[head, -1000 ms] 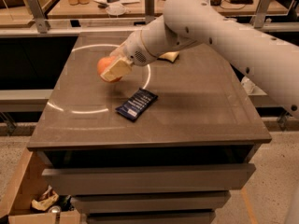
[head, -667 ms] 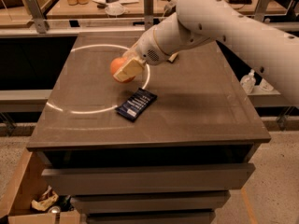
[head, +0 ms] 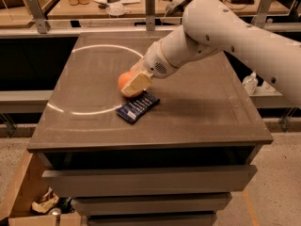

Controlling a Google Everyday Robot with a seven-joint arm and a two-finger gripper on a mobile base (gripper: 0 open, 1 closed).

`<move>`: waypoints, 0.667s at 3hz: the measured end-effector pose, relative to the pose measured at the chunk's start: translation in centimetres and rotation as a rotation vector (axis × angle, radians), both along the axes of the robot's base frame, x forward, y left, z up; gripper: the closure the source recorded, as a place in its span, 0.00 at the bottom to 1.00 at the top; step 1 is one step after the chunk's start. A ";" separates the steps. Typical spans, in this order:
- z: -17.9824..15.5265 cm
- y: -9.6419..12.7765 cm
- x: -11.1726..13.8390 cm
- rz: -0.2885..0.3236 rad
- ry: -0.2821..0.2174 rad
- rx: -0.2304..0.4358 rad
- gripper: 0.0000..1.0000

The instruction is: Move orange near rxbar blueberry

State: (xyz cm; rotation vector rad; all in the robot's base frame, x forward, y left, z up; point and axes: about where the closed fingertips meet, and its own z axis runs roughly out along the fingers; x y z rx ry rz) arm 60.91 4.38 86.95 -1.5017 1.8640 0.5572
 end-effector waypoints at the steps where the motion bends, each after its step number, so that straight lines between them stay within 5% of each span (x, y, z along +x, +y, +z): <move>1: -1.2 1.7 -1.4 0.040 0.022 0.007 0.58; 2: -1.1 1.7 -1.4 0.039 0.022 0.007 0.35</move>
Offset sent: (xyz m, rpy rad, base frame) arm -0.0363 0.0466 -0.0350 0.0279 0.0437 0.1088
